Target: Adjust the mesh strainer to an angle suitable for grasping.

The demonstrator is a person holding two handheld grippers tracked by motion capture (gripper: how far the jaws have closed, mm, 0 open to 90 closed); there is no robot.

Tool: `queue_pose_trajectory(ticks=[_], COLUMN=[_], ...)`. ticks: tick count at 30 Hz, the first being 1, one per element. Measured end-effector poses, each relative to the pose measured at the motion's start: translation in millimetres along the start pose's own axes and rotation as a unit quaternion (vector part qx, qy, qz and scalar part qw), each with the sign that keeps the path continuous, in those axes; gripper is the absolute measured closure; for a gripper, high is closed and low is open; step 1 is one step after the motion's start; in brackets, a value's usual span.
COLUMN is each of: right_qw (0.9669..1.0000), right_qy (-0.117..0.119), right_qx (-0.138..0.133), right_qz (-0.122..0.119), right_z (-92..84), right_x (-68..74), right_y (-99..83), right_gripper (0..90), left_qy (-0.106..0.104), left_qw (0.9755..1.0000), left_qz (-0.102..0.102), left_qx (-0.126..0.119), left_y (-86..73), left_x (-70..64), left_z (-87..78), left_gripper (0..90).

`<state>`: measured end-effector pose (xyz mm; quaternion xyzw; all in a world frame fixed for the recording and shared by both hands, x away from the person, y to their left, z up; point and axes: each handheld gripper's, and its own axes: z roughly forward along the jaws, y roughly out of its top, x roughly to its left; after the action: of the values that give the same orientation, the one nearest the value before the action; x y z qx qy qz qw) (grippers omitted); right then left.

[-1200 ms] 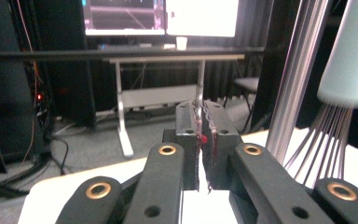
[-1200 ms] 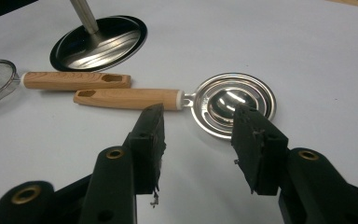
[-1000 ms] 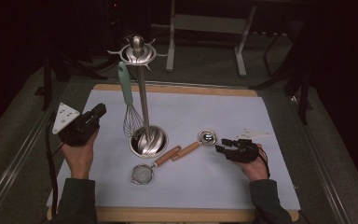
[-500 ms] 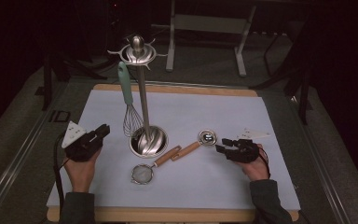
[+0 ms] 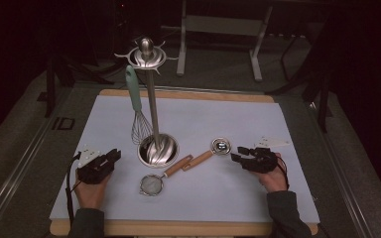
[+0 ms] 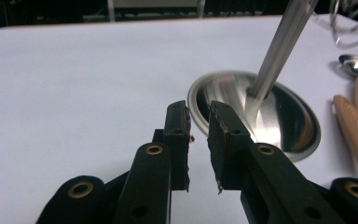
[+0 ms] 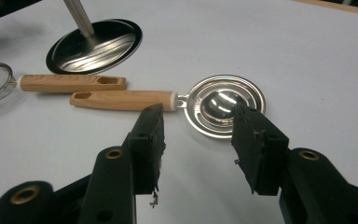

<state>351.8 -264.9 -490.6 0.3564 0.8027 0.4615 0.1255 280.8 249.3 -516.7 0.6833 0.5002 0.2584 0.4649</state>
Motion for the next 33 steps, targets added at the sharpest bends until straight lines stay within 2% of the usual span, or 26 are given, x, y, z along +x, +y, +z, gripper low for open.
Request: queue_pose_trajectory(ticks=[2, 10, 19, 24, 28, 32, 33], right_qw=[0.9999, 0.9996, 0.9960, 0.9922, 0.9872, 0.9807, 0.9807], right_qy=[-0.007, -0.002, 0.030, 0.061, 0.090, 0.119, 0.119], right_qx=[0.002, 0.013, 0.036, 0.047, 0.060, 0.070, 0.070], right_qz=[-0.007, -0.026, -0.076, -0.098, -0.117, -0.138, -0.138], right_z=[-0.9, 7.2, 33.1, 50.8, 67.2, 85.0, 85.0], right_x=[1.3, 13.5, 42.1, 64.0, 87.7, 116.5, 116.5], right_y=[0.4, 5.9, 22.9, 28.1, 31.8, 35.3, 35.3], right_gripper=[53.6, 53.7, 53.4, 53.6, 53.7, 54.8, 54.8], left_qy=[0.004, 0.008, 0.010, 0.009, 0.009, 0.008, 0.008], left_qw=[1.0000, 0.9996, 0.9993, 0.9992, 0.9992, 0.9992, 0.9992], left_qz=[-0.001, -0.013, -0.010, -0.006, -0.004, -0.005, -0.005], left_qx=[0.003, 0.024, 0.035, 0.038, 0.040, 0.039, 0.039], left_y=[-2.9, -12.0, -15.8, -15.8, -15.8, -15.8, -15.8], left_x=[1.3, 6.4, 6.1, 5.2, 4.6, 4.2, 4.2], left_z=[1.8, 10.4, 16.0, 16.6, 16.9, 17.3, 17.3], left_gripper=[77.4, 76.7, 76.2, 76.2, 76.2, 75.9, 75.9])
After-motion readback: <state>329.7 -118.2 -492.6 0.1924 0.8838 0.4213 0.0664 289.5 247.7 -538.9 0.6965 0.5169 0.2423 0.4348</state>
